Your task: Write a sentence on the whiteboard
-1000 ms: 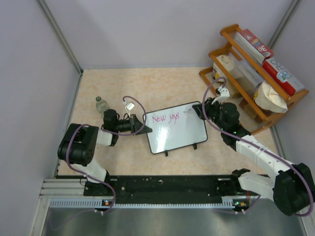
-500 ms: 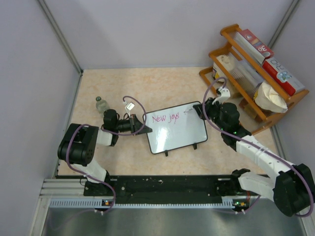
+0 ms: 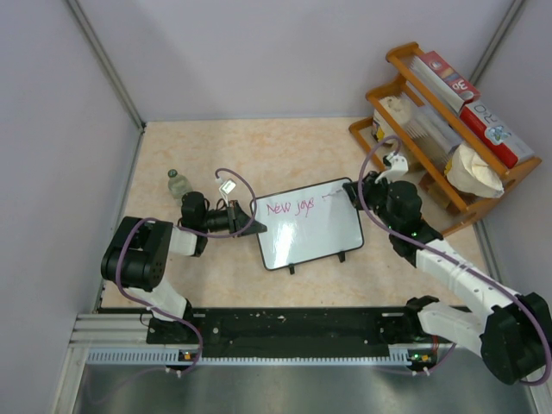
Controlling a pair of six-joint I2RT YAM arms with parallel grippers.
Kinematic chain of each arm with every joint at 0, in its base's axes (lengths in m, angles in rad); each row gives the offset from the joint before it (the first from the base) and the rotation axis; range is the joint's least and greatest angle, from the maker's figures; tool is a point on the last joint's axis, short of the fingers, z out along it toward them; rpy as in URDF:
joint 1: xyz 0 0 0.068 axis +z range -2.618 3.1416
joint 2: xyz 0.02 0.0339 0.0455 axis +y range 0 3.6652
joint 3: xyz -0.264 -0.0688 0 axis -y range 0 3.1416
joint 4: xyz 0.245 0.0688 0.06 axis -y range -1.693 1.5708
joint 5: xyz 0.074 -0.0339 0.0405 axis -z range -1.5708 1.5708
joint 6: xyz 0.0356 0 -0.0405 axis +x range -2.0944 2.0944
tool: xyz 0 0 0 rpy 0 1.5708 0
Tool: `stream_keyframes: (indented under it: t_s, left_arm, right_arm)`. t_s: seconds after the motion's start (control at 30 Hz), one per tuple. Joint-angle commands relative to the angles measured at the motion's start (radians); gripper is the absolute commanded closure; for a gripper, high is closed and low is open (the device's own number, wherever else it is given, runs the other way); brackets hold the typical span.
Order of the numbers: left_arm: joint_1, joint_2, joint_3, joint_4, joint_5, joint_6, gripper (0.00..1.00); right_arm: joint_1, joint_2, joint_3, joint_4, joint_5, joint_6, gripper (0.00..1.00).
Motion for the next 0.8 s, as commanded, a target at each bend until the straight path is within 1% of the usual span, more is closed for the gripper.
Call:
stream_keyframes:
  t_s: [0.0,0.23,0.5,0.77]
  left_arm:
    - [0.001,0.014,-0.009,0.026,-0.008,0.004,1.00]
    - [0.001,0.014,-0.009,0.026,-0.007,0.002,1.00]
    - [0.003,0.013,-0.009,0.029,-0.004,-0.001,1.00]
    - [0.001,0.016,-0.009,0.030,-0.004,-0.001,1.00]
  right_arm:
    - [-0.011,-0.035,0.026,0.009,0.014,-0.012,1.00]
    - [-0.011,-0.067,0.032,0.053,-0.004,0.029,1.00]
    - [-0.011,-0.006,0.070,0.063,-0.030,0.031,1.00]
    - [-0.011,0.024,0.059,0.079,-0.035,0.031,1.00]
